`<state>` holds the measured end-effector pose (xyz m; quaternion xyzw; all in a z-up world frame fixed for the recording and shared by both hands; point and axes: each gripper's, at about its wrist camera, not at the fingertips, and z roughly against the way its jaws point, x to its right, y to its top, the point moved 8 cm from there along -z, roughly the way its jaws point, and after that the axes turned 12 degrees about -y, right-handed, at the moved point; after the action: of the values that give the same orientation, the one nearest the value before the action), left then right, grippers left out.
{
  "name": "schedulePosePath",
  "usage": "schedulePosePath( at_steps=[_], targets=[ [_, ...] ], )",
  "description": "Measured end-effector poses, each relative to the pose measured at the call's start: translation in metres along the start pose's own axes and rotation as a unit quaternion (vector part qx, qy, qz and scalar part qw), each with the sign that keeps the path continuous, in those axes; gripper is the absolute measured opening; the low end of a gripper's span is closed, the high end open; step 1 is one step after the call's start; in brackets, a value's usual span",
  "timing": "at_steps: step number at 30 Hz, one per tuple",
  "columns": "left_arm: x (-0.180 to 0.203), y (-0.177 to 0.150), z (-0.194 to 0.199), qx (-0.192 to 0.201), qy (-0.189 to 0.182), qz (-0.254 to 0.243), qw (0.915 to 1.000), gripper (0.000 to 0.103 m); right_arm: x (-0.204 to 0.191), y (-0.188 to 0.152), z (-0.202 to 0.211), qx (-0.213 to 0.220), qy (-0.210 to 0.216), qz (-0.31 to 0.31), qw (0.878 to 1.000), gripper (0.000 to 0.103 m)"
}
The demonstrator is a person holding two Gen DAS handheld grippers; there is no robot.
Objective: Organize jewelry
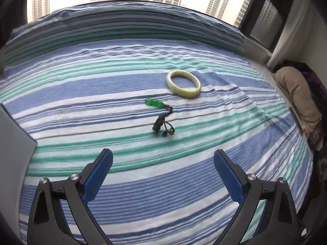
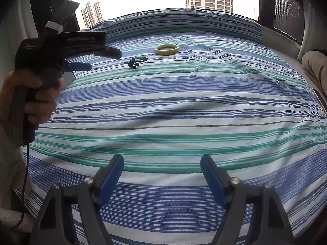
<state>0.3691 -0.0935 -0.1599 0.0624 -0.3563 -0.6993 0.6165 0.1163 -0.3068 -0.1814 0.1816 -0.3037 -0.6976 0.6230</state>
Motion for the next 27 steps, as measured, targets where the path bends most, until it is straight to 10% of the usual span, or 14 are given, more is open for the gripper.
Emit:
schedulePosePath(
  at_steps=[8,13,27],
  targets=[
    [-0.007,0.013,-0.063,-0.019,0.054,-0.028,0.9980,0.070,0.015,-0.004,-0.005,-0.011,0.007,-0.014,1.000,0.079],
    [-0.005,0.010,-0.059,-0.013,0.050,-0.051,0.9974,0.015,0.025,-0.004,-0.006,-0.012,0.005,-0.025,1.000,0.079],
    [-0.026,-0.072,0.048,-0.020,0.012,-0.020,0.9995,0.013,0.012,-0.005,0.009,-0.007,0.010,-0.017,1.000,0.079]
  ],
)
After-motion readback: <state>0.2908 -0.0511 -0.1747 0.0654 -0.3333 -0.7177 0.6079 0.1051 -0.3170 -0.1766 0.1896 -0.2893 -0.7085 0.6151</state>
